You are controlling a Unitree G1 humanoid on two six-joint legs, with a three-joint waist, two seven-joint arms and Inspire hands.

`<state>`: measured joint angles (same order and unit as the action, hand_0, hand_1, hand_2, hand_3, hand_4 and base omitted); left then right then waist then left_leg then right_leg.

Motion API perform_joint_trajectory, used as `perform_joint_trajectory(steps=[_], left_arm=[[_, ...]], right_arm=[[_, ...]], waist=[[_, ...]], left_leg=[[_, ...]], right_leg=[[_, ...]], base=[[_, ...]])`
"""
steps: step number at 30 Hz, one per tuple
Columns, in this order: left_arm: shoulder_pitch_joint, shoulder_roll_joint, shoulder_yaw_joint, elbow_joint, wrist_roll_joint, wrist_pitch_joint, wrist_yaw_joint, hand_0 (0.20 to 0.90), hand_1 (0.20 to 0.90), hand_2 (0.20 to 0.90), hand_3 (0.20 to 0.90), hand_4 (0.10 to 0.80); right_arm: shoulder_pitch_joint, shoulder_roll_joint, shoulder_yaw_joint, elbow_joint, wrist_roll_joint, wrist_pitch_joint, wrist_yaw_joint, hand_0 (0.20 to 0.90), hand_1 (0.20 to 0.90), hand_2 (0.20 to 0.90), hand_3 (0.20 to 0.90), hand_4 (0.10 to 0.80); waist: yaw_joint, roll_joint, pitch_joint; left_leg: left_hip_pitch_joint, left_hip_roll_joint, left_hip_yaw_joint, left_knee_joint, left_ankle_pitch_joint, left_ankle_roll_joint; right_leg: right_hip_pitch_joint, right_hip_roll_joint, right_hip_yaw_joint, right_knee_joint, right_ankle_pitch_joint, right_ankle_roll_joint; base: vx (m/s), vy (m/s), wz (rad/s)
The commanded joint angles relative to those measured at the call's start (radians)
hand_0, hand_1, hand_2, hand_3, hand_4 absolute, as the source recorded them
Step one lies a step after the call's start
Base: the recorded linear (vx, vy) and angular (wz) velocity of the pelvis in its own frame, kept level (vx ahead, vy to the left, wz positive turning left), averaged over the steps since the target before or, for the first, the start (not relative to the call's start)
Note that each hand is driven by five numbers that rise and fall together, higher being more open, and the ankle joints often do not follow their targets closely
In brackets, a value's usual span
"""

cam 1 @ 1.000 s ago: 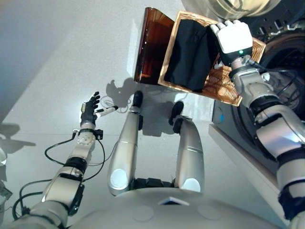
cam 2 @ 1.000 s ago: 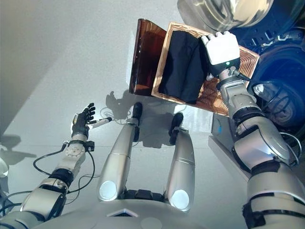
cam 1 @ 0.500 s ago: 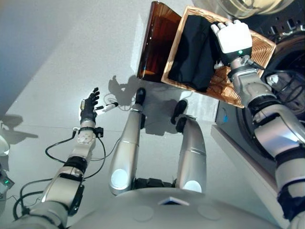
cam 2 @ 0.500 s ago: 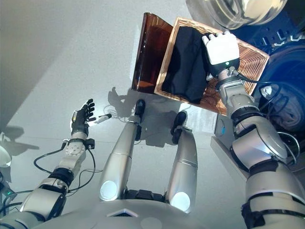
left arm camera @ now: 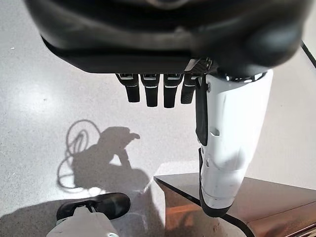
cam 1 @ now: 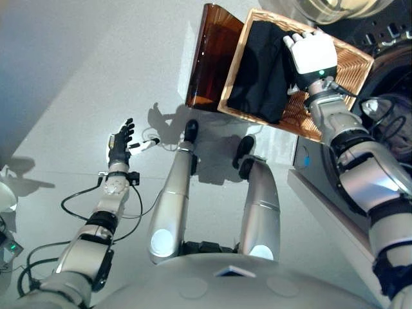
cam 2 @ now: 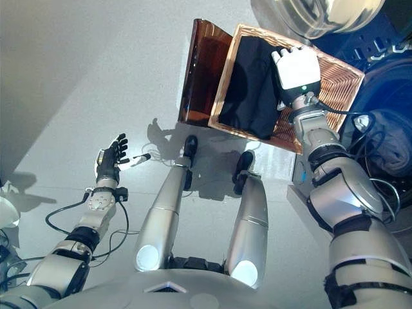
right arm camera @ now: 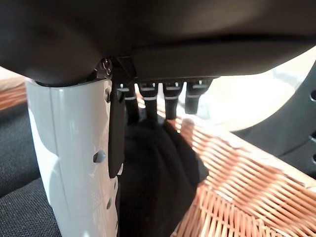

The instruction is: Pick up the clothes and place them into the washing machine

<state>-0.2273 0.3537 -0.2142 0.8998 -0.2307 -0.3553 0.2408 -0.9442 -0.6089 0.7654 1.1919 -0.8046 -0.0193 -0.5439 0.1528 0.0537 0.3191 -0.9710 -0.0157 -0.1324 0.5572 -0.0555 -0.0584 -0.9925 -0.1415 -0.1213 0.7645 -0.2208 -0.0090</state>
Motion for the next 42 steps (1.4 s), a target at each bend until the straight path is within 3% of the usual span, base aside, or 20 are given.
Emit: perform_joint_trajectory(steps=[1, 2, 3, 4, 23, 31, 32, 42], left_arm=[[0.046, 0.052, 0.032, -0.011, -0.011, -0.044, 0.03, 0.9, 0.9, 0.9, 0.9, 0.8], [0.046, 0.051, 0.032, -0.008, -0.012, -0.044, 0.03, 0.9, 0.9, 0.9, 0.9, 0.8], [0.046, 0.051, 0.034, -0.006, -0.011, -0.043, 0.028, 0.9, 0.9, 0.9, 0.9, 0.8], [0.047, 0.05, 0.033, -0.003, -0.009, -0.042, 0.028, 0.9, 0.9, 0.9, 0.9, 0.8], [0.045, 0.057, 0.041, 0.004, 0.011, -0.032, 0.026, 0.9, 0.9, 0.9, 0.9, 0.8], [0.041, 0.061, 0.046, 0.014, 0.023, -0.017, 0.019, 0.9, 0.9, 0.9, 0.9, 0.8], [0.041, 0.062, 0.047, 0.014, 0.024, -0.015, 0.016, 0.9, 0.9, 0.9, 0.9, 0.8], [0.063, 0.06, 0.073, 0.021, 0.03, -0.001, 0.003, 0.9, 0.9, 0.9, 0.9, 0.8]], right_arm=[[-0.007, -0.004, 0.029, -0.013, 0.016, 0.005, -0.021, 0.779, 0.779, 0.779, 0.779, 0.714], [-0.004, -0.003, 0.03, -0.01, 0.014, 0.007, -0.019, 0.477, 0.477, 0.477, 0.477, 0.498], [-0.003, -0.002, 0.029, -0.007, 0.013, 0.007, -0.017, 0.477, 0.477, 0.477, 0.477, 0.498], [-0.001, -0.001, 0.027, -0.004, 0.011, 0.009, -0.017, 0.205, 0.205, 0.205, 0.205, 0.304], [0.026, 0.012, -0.016, 0.009, 0.053, 0.008, -0.013, 0.2, 0.2, 0.2, 0.2, 0.3], [0.057, -0.011, -0.119, 0.027, 0.165, 0.007, -0.028, 0.2, 0.2, 0.2, 0.2, 0.3], [0.06, -0.014, -0.135, 0.032, 0.184, 0.007, -0.027, 0.2, 0.2, 0.2, 0.2, 0.3], [0.126, -0.022, -0.286, -0.031, 0.355, -0.034, -0.027, 0.2, 0.2, 0.2, 0.2, 0.3]], waist=[[0.003, 0.028, -0.065], [0.002, 0.03, -0.065], [0.003, 0.031, -0.065], [0.003, 0.033, -0.065], [0.004, 0.029, -0.078], [-0.004, 0.029, -0.077], [-0.005, 0.031, -0.074], [-0.031, 0.046, -0.07]], left_leg=[[-0.017, -0.021, 0.018, 0.04, -0.083, -0.006], [-0.02, -0.022, 0.019, 0.04, -0.082, -0.006], [-0.021, -0.022, 0.019, 0.039, -0.081, -0.007], [-0.021, -0.023, 0.02, 0.039, -0.08, -0.007], [0.035, -0.03, 0.026, -0.009, -0.065, -0.002], [0.154, -0.035, 0.043, -0.093, -0.045, 0.002], [0.164, -0.036, 0.049, -0.124, -0.003, 0.005], [0.31, -0.053, 0.085, -0.218, 0.019, 0.017]], right_leg=[[0.01, 0.047, 0.021, -0.093, 0.074, 0.073], [0.008, 0.046, 0.021, -0.092, 0.074, 0.073], [0.008, 0.045, 0.021, -0.093, 0.074, 0.073], [0.006, 0.044, 0.021, -0.091, 0.074, 0.073], [0.054, 0.044, 0.028, -0.131, 0.086, 0.074], [0.16, 0.041, 0.042, -0.209, 0.115, 0.076], [0.17, 0.037, 0.038, -0.238, 0.152, 0.071], [0.298, 0.032, 0.083, -0.343, 0.194, 0.08]], base=[[0.0, 0.0, 0.0], [0.0, 0.0, 0.0], [0.0, 0.0, 0.0], [0.0, 0.0, 0.0], [0.0, 0.0, 0.0], [-0.009, 0.019, -0.02], [-0.082, 0.072, -0.07], [0.007, 0.072, -0.12]])
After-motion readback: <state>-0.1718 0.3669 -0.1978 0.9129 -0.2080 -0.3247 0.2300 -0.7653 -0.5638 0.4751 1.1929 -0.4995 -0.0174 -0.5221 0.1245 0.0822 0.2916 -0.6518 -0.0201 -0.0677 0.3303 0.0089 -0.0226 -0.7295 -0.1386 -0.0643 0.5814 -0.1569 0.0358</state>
